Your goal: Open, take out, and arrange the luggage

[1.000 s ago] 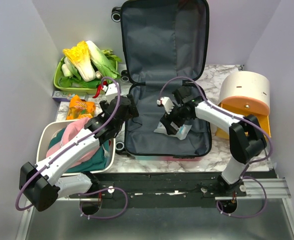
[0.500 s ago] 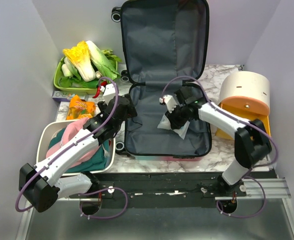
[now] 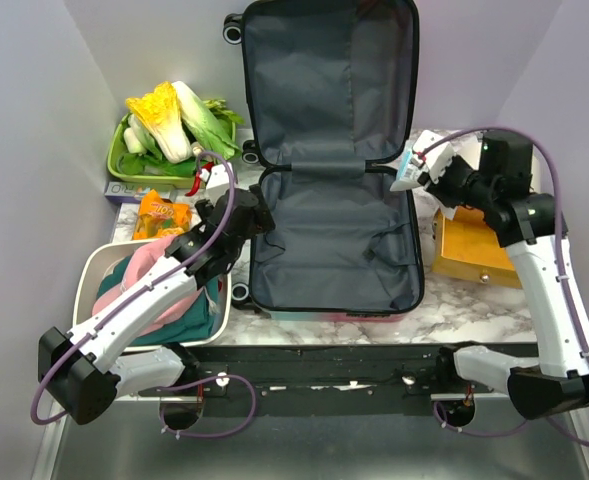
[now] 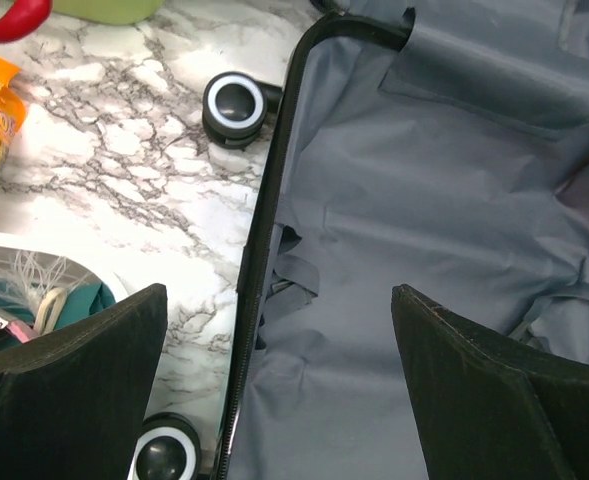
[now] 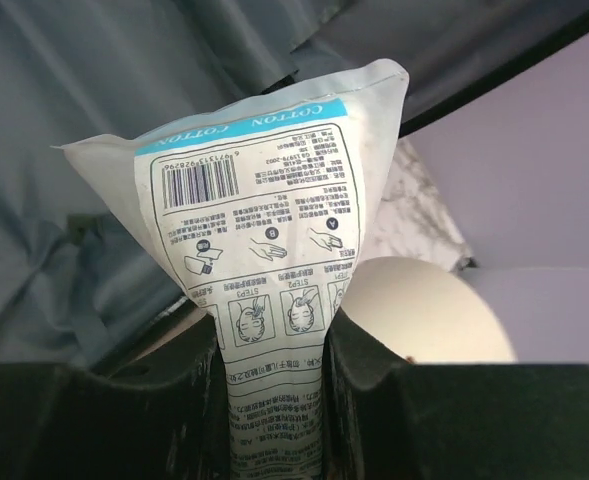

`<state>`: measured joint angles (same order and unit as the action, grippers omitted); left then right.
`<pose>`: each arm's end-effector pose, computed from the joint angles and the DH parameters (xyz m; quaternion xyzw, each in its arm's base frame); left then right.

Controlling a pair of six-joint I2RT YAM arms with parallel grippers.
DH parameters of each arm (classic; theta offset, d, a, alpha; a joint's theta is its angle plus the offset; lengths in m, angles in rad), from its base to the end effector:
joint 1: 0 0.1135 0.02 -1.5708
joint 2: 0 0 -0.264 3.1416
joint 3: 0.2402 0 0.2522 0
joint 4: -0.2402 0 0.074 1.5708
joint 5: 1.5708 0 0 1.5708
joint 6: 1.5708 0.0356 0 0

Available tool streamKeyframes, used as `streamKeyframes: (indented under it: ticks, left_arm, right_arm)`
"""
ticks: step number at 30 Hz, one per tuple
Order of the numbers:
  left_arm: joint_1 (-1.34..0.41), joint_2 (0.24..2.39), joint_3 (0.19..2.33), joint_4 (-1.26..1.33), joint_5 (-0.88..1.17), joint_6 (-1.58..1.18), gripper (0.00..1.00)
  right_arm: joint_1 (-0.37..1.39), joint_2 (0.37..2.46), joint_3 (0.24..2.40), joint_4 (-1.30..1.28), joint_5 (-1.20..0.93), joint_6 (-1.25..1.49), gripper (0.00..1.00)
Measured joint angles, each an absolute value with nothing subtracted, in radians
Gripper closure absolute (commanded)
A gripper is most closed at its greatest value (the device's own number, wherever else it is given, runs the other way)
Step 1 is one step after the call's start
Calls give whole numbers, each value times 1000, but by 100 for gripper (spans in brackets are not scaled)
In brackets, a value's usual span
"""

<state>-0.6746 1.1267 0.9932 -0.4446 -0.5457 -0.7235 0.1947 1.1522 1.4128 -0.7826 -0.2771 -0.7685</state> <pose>0.2027 -0.1385 0.3217 -0.1490 0.8434 -0.1137 0.5035 0.2216 0.0536 0.4218 -0.4584 0.7278 -0.0257 0.5095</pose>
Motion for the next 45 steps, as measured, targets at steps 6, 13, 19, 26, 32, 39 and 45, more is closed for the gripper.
streamKeyframes:
  ticks: [6,13,19,26,32,39,45]
  left_arm:
    - [-671,1135,1058,-441,-546,-696,1]
    - [-669,1133,1047,-400,-569,-683,1]
    - [-669,1134,966,-344,-608,-710,1]
    - [-669,1180,980,-342,-659,-748,1]
    - [-669,1223,1007,-348,-689,-778,1]
    - [-669,1252,1033,-360,-716,-776,1]
    - [-669,1258,1055,-360,-734,-764,1]
  right_arm:
    - [188,1208,1600,-985,-276,-1070,69]
    - [129,1092,1427,-903,-286,-1296,66]
    - [-72,1060,1257,-806,-376,-1346,72]
    - [-360,1068,1140,-799,-518,-1427,72]
    - [-382,1041,1098,-849,-556,-1524,69]
    - [-402,1040,1084,-908,-556,-1569,38]
    - [-413,1038,1054,-944,-542,-1580,22]
